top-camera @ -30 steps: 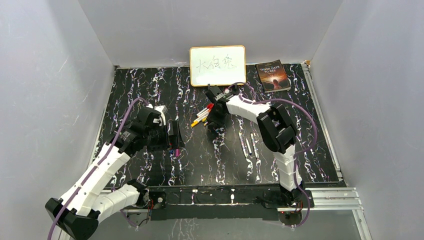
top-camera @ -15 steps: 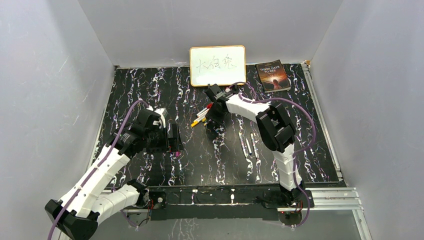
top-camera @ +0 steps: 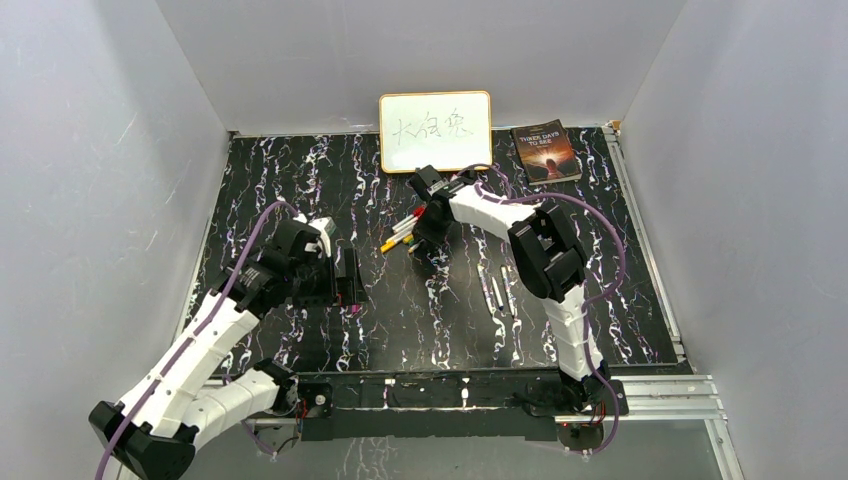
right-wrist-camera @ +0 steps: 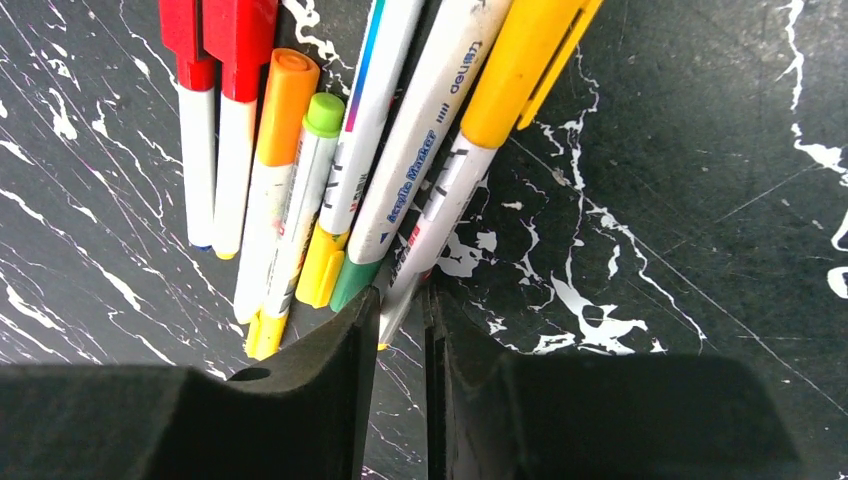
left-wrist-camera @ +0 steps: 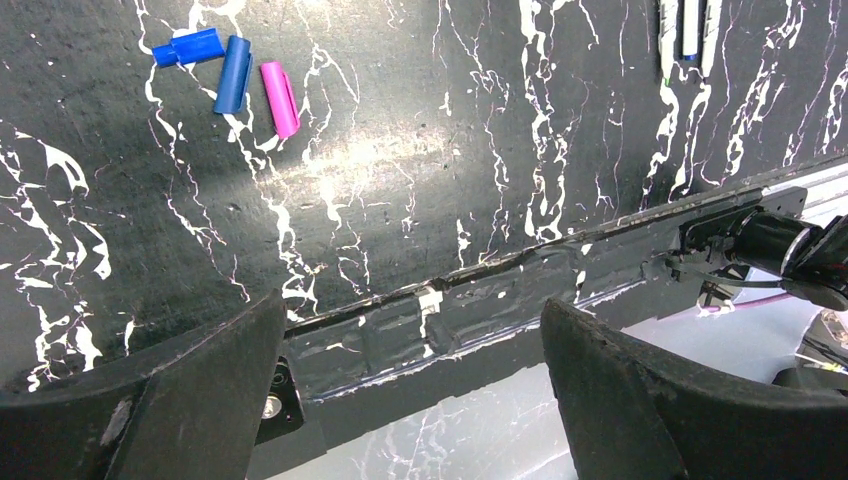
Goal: Open the pen caps
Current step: Pick up the pen from the center of the board.
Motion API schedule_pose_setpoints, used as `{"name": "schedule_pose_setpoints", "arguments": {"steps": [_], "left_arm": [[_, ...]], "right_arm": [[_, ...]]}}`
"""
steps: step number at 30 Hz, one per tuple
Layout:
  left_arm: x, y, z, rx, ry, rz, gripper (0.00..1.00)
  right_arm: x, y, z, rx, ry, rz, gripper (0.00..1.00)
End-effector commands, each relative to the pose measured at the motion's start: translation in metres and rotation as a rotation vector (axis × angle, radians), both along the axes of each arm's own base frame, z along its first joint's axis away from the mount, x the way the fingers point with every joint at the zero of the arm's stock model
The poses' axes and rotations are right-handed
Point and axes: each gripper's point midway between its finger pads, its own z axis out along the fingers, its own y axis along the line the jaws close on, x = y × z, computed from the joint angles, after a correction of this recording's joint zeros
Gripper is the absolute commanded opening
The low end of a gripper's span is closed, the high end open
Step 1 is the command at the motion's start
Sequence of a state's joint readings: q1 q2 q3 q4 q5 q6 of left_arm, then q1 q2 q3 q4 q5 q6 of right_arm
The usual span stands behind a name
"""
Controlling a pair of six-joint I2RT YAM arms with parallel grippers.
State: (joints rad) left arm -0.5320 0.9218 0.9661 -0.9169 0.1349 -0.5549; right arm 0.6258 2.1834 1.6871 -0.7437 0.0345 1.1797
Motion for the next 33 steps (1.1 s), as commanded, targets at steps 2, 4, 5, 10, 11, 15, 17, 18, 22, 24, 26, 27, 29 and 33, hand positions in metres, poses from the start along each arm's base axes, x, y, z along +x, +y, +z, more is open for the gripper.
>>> {"name": "schedule_pose_setpoints", "arguments": {"steps": [2,4,5,10,11,15,17,18,22,24,26,27,29,33], "left_arm": [[-0.010,0.002,-0.001,-0.012,0.012,-0.023,0.98],[-0.011,0.002,-0.001,-0.009,0.012,-0.024,0.98],[-0.011,0.003,-0.001,-0.008,0.011,-0.024,0.98],[-0.012,0.003,-0.004,-0.007,0.020,-0.030,0.98],[-0.012,0.002,-0.004,-0.006,0.023,-0.032,0.98],[-0.010,0.001,0.000,-0.004,0.018,-0.042,0.98],[-0.011,0.001,0.002,-0.001,0.020,-0.050,0.98],[-0.010,0.001,0.003,0.000,0.019,-0.052,0.98],[-0.010,0.001,0.003,0.006,0.026,-0.057,0.98],[-0.010,0.000,0.003,0.002,0.029,-0.052,0.98],[-0.010,-0.002,0.004,-0.008,0.034,-0.049,0.98],[-0.010,-0.002,0.005,-0.012,0.035,-0.045,0.98],[-0.011,-0.002,0.007,-0.019,0.036,-0.037,0.98],[-0.015,0.001,0.010,-0.020,0.037,-0.013,0.98]], "right_arm": [[-0.016,-0.023,-0.028,-0.103,0.080,-0.007,0.20],[-0.016,-0.027,-0.031,-0.129,0.096,0.004,0.20],[-0.017,-0.029,-0.033,-0.145,0.103,0.011,0.20],[-0.023,-0.036,-0.035,-0.184,0.119,0.066,0.15],[-0.023,-0.039,-0.032,-0.195,0.116,0.072,0.14],[-0.028,-0.045,-0.028,-0.221,0.113,0.133,0.14],[-0.031,-0.049,-0.028,-0.238,0.118,0.174,0.15],[-0.032,-0.052,-0.026,-0.257,0.119,0.189,0.16],[-0.040,-0.072,-0.020,-0.336,0.121,0.231,0.20],[-0.045,-0.077,-0.020,-0.346,0.118,0.261,0.27],[-0.050,-0.081,-0.024,-0.359,0.132,0.301,0.32],[-0.052,-0.081,-0.026,-0.360,0.141,0.315,0.35],[-0.056,-0.082,-0.033,-0.362,0.160,0.344,0.37],[-0.062,-0.086,-0.041,-0.369,0.179,0.383,0.31]]}}
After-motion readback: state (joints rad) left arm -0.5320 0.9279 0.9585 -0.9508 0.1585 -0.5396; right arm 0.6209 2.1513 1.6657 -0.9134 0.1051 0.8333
